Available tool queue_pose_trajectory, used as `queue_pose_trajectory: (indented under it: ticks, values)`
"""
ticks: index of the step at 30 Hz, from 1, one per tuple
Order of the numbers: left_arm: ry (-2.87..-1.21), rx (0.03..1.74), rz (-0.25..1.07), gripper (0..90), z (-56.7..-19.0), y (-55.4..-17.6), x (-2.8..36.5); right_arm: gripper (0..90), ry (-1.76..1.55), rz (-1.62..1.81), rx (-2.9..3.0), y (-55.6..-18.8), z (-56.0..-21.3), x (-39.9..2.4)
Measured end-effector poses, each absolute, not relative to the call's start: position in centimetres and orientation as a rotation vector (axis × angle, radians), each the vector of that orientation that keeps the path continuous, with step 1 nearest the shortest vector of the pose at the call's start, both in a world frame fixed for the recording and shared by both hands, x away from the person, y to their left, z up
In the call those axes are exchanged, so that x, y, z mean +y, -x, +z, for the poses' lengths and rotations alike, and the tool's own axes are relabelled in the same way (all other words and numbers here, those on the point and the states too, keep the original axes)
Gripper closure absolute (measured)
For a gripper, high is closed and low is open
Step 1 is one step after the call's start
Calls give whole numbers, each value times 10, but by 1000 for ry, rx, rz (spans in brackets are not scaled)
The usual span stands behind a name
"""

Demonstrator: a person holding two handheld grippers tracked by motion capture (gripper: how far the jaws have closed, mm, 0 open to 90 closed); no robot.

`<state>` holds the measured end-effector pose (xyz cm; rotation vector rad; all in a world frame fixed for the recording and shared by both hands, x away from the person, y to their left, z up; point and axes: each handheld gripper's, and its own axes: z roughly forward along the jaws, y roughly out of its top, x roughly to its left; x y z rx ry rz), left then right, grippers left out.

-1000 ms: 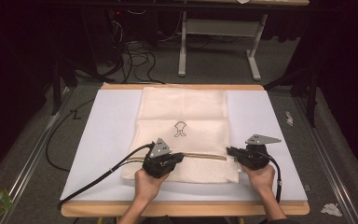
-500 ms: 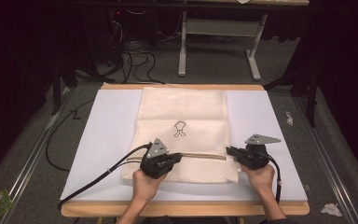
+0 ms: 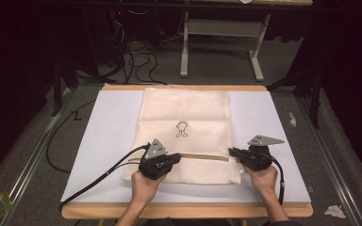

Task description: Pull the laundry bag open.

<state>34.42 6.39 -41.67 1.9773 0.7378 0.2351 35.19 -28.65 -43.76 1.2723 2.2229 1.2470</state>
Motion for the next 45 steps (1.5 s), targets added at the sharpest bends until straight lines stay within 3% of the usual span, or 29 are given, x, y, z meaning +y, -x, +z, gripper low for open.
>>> queue_pose_trajectory:
  ticks: [45]
  values:
    - [-1936,785,269,872,-411,-343,96,889,-1274,1240,2223,-352,-438,-287]
